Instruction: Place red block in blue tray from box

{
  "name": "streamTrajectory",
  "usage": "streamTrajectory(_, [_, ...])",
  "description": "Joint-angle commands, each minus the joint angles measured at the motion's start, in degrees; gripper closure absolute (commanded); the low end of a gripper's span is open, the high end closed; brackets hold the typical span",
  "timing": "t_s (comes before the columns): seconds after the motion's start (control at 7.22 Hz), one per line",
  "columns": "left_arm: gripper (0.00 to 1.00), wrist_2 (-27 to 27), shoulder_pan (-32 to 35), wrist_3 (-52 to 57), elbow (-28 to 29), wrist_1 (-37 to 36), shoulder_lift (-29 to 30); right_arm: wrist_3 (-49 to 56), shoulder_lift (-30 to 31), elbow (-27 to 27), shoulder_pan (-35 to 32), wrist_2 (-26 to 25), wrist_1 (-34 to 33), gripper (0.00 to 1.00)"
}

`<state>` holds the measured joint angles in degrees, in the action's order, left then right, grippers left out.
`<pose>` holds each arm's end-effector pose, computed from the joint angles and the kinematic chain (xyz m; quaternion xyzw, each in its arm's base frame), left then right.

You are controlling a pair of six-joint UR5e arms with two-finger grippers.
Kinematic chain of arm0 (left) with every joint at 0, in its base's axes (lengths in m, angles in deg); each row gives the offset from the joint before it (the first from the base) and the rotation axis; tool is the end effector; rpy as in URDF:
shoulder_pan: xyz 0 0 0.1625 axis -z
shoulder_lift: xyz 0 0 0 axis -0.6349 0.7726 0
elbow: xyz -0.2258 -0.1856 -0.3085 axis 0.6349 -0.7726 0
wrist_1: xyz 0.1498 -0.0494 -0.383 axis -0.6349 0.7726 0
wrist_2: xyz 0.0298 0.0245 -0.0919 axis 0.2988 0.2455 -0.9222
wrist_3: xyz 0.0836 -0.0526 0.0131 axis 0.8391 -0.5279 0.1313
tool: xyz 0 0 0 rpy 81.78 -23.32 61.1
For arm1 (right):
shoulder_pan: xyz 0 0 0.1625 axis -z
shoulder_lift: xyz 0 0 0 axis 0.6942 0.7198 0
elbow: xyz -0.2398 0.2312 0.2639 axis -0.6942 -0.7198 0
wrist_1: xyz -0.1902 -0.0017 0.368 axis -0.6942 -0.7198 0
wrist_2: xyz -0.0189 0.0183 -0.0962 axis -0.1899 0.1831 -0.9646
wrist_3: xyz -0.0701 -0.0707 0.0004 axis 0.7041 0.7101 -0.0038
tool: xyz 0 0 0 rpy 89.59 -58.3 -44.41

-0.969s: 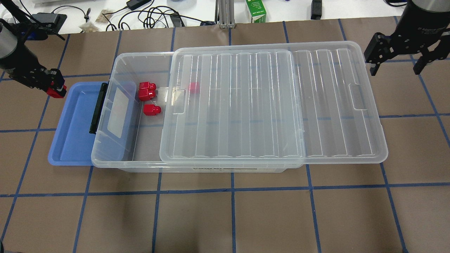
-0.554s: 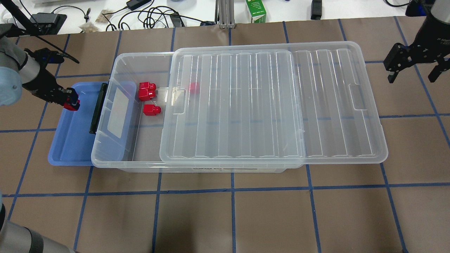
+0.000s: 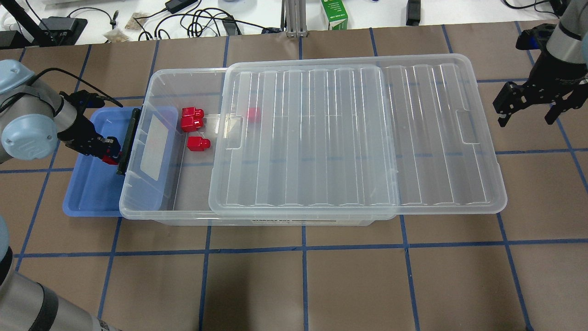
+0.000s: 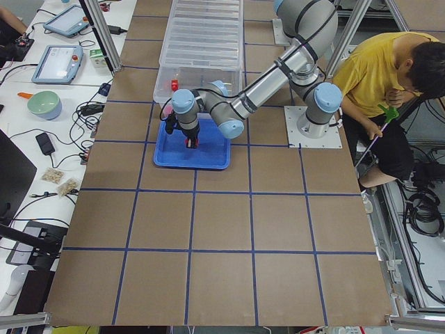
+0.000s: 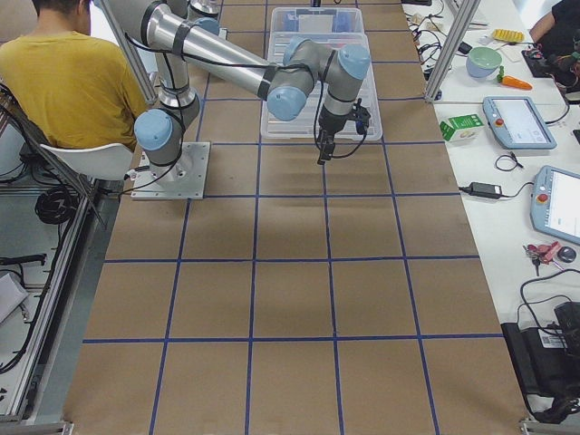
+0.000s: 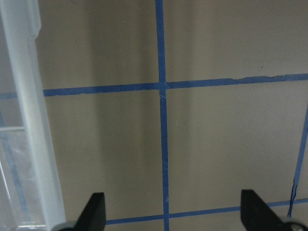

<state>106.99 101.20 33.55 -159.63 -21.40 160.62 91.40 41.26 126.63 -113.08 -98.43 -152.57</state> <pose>0.1484 -0.5691 0.2005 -0.0627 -0.9963 -0.0320 0.0493 -0.0803 -0.5474 0.3641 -0.0224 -0.9954 -0.0835 0.0408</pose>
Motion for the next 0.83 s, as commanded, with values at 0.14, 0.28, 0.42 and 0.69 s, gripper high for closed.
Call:
streamTrajectory(0.14, [0.04,0.5,0.0,0.0,0.4,0.0,0.4,-0.1,0.0,1.2,-0.2,0.5,-0.7,0.0])
streamTrajectory(0.28, [0.0,0.9,0.1,0.0,0.7,0.1,-0.9,-0.1,0.0,1.8,-0.4,0.7,-0.7,0.0])
streamTrajectory(0.42, [0.0,1.8,0.3,-0.2,1.8,1.3,-2.4,-0.1,0.1,2.6,-0.6,0.7,-0.7,0.0])
streamTrajectory(0.69, [0.0,1.8,1.1,-1.9,6.9,12.7,-7.9,-0.1,0.1,2.8,-1.2,0.7,-0.8,0.0])
